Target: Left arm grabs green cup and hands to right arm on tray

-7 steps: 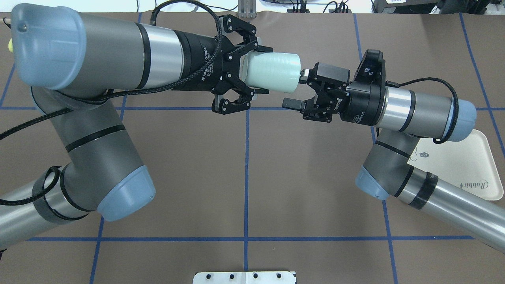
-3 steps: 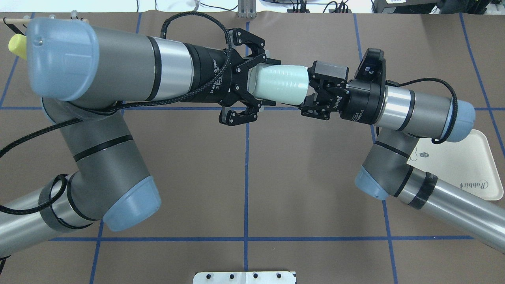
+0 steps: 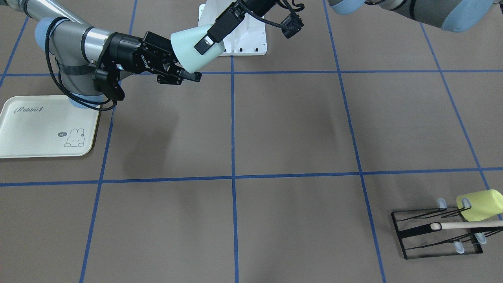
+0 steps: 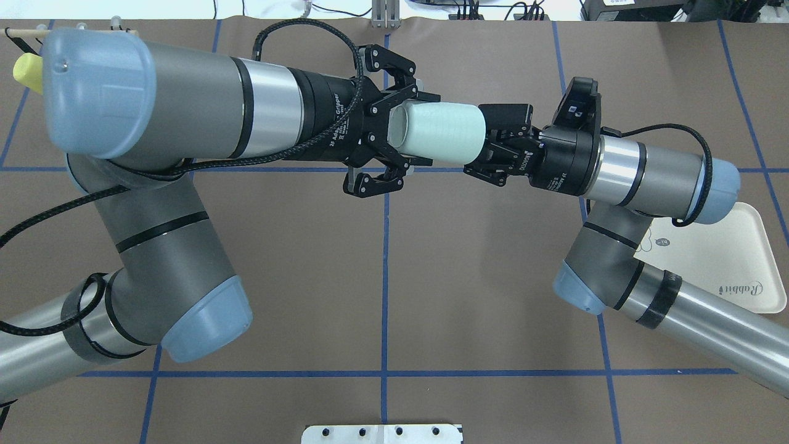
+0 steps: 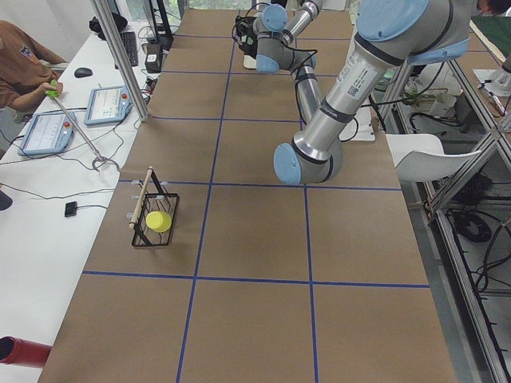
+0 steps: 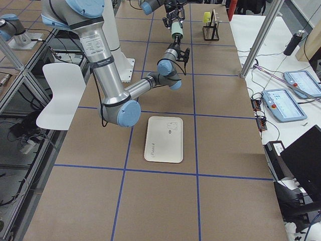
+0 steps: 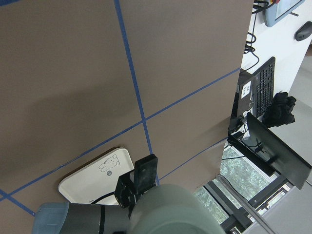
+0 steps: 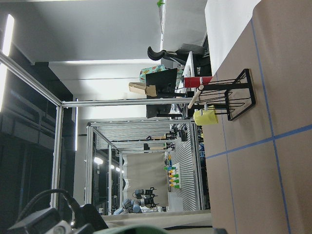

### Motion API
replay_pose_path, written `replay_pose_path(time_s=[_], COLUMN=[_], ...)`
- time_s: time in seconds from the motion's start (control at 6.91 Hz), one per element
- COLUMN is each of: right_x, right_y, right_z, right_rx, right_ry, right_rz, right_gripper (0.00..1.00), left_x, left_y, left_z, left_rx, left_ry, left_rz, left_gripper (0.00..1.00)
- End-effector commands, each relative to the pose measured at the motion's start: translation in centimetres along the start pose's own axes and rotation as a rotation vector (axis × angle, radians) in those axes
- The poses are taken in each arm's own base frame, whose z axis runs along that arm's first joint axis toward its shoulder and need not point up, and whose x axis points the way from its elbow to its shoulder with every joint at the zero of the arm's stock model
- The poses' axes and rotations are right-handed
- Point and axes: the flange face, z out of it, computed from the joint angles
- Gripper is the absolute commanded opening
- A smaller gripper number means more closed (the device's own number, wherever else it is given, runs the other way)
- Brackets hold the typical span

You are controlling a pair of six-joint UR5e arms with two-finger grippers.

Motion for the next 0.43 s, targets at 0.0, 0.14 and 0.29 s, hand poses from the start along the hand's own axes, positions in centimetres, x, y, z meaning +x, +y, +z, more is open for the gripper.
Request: replay_pose_path(time_s=[0.0, 0.14, 0.29], right_x=[-0.18, -0.38, -0.44], right_y=[0.06, 0.15, 0.19], right_z=[0.00, 0.01, 0.01], right_rx=[0.005, 0.003, 0.002], right_ry=[-0.009, -0.013, -0.014], right_rz=[-0.001, -0.002, -0.003], right_gripper=[0.47, 0.47, 0.47], left_x=[0.00, 0.04, 0.04], left_y=[-0.13, -0.06, -0.06], left_z=[-0.01, -0.02, -0.02], left_rx=[0.002, 0.001, 0.001], left_ry=[0.000, 0.001, 0.001], left_rz=[0.001, 0.001, 0.001], left_gripper=[0.14, 0.15, 0.15])
